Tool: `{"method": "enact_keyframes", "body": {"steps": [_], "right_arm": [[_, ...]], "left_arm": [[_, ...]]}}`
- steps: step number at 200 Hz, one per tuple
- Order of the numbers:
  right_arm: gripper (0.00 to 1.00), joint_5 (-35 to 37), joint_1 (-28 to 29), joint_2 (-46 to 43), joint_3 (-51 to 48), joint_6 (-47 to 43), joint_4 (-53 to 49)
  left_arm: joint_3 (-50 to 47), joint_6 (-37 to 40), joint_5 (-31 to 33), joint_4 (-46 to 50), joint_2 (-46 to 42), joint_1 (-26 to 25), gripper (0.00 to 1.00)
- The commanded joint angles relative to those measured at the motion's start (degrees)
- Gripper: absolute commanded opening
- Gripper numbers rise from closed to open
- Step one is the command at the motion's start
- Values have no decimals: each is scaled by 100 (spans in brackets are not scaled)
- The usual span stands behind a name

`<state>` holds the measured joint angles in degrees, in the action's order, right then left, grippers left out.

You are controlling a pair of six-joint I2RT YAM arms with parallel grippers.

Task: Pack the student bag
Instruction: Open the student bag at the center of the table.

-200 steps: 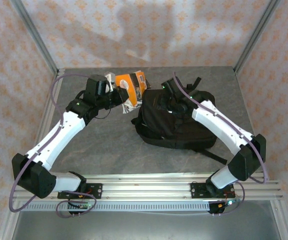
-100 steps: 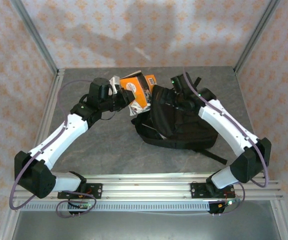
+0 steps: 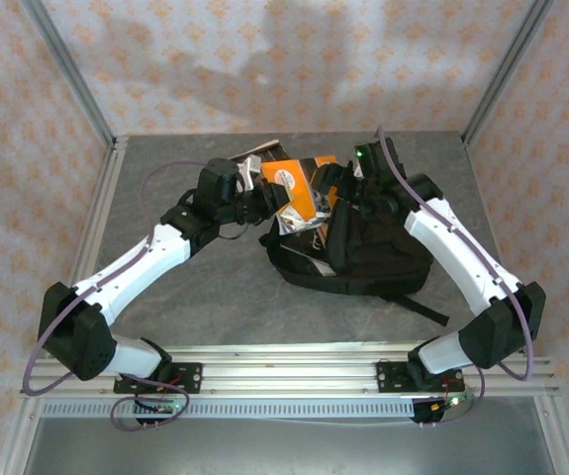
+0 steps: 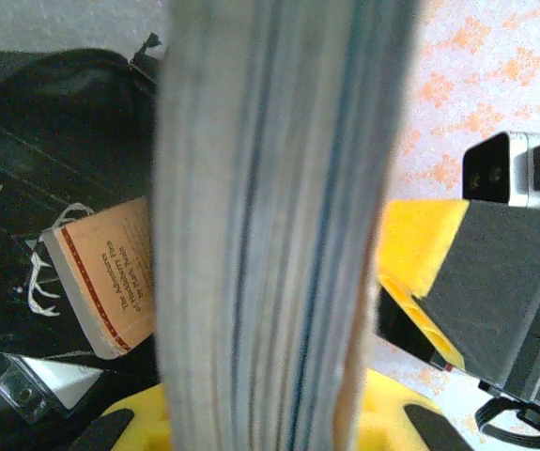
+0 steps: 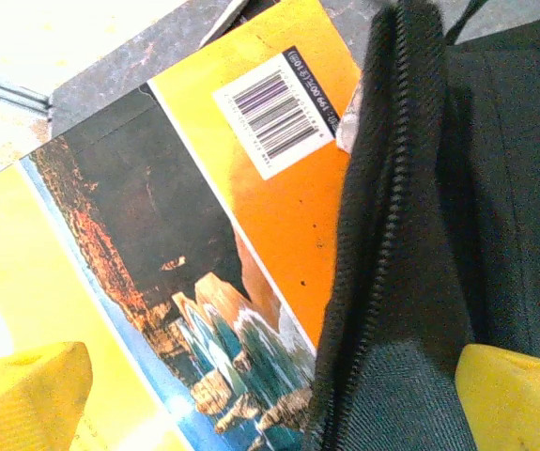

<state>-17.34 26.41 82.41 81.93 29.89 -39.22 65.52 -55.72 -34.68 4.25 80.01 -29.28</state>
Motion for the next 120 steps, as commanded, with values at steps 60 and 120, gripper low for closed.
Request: {"method": "enact_keyframes", "body": {"steps": [60, 120], "right_arm": [[34, 885, -27, 66, -9, -131, -408], [0, 1419, -35, 112, 1017, -1179, -1526]], "left_arm": [[137, 124, -190, -310, -87, -53, 0], [485, 978, 339, 1439, -330, 104, 0]]}}
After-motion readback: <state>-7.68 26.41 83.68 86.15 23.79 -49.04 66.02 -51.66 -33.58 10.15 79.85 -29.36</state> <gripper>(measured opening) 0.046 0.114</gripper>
